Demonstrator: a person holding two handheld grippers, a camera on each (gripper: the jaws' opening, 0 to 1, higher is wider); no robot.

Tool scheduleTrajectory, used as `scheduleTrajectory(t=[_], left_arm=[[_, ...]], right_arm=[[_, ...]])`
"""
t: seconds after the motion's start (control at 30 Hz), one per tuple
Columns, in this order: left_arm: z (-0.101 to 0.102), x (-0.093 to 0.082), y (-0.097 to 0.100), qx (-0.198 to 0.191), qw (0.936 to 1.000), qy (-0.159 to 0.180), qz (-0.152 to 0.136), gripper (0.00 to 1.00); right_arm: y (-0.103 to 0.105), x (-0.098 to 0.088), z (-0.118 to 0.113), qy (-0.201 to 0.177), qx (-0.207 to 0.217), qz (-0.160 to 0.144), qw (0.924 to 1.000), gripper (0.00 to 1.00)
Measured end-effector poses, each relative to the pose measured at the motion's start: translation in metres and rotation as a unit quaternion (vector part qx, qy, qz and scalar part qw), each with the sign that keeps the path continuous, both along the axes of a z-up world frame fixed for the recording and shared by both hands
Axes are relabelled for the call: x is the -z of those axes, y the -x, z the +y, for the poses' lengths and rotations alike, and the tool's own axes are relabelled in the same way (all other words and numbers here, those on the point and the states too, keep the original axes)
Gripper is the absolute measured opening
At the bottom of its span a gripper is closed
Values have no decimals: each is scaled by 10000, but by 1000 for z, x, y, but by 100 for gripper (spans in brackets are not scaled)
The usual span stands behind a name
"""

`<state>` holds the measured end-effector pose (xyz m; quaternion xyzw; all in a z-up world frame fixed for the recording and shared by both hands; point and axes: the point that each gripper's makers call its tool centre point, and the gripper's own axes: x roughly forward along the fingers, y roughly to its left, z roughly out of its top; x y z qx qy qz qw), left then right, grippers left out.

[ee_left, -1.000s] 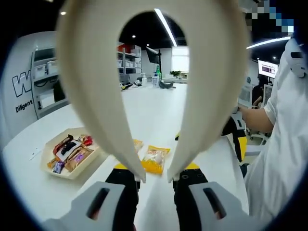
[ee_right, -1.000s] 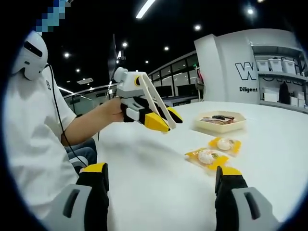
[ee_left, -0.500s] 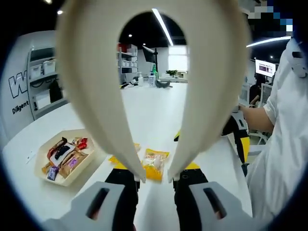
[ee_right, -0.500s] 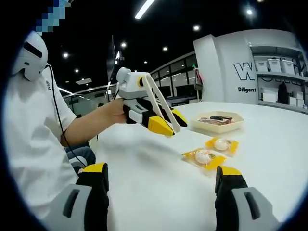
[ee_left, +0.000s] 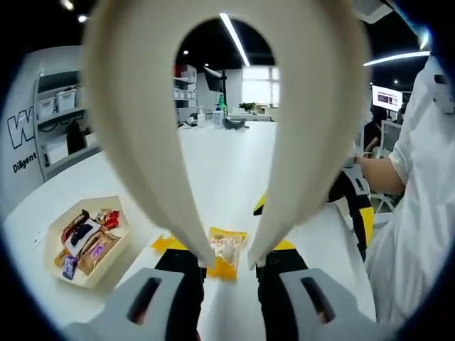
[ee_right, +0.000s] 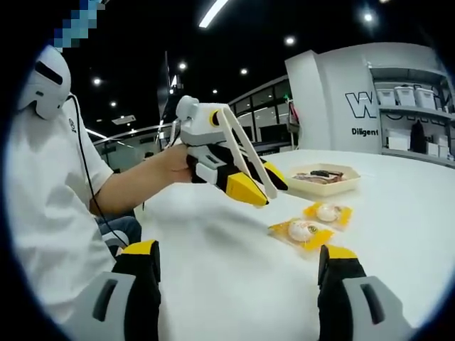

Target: Place the target food into the container with the food tongs after gripping and lifting it, then release it inside without dropping or visibly crushing the food.

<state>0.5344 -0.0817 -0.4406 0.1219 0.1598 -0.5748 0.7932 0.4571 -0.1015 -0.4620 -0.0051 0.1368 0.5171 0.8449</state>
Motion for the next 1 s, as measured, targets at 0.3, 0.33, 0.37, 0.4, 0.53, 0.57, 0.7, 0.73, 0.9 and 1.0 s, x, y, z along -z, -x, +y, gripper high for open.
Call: scheduleTrajectory(t=[0.3, 0.33, 0.37, 0.4, 0.53, 0.57, 0.7, 0.73, 0.9, 1.0], left_arm=[[-12, 5, -4, 106, 9999, -65, 10, 26], [-13, 6, -5, 112, 9999, -81, 10, 26], [-14, 6, -5, 116, 9999, -89, 14, 26], [-15, 7, -6, 125, 9999, -96, 20, 26], [-20, 7, -9, 163, 9998, -101, 28, 26], [-22, 7, -9, 177, 9998, -108, 33, 26], [-26, 10, -13, 185, 9997, -153, 23, 26], [-27, 11, -13, 191, 9997, -157, 28, 26], [-28, 14, -16, 201, 9996, -173, 67, 26], [-27, 17, -17, 213, 9995, -235, 64, 26]], right_arm=[[0, 1, -3, 1, 30, 8, 10000, 93], [0, 1, -3, 0, 31, 8, 10000, 93], [0, 1, -4, 3, 32, 11, 10000, 93], [0, 1, -4, 6, 33, 9, 10000, 93], [0, 1, -4, -1, 42, 10, 10000, 93], [0, 1, -4, -3, 43, 13, 10000, 93], [0, 2, -5, 6, 37, 21, 10000, 93], [0, 2, -5, 3, 36, 22, 10000, 93], [-1, 2, -5, -2, 43, 27, 10000, 92], [0, 2, -5, 5, 37, 29, 10000, 92]])
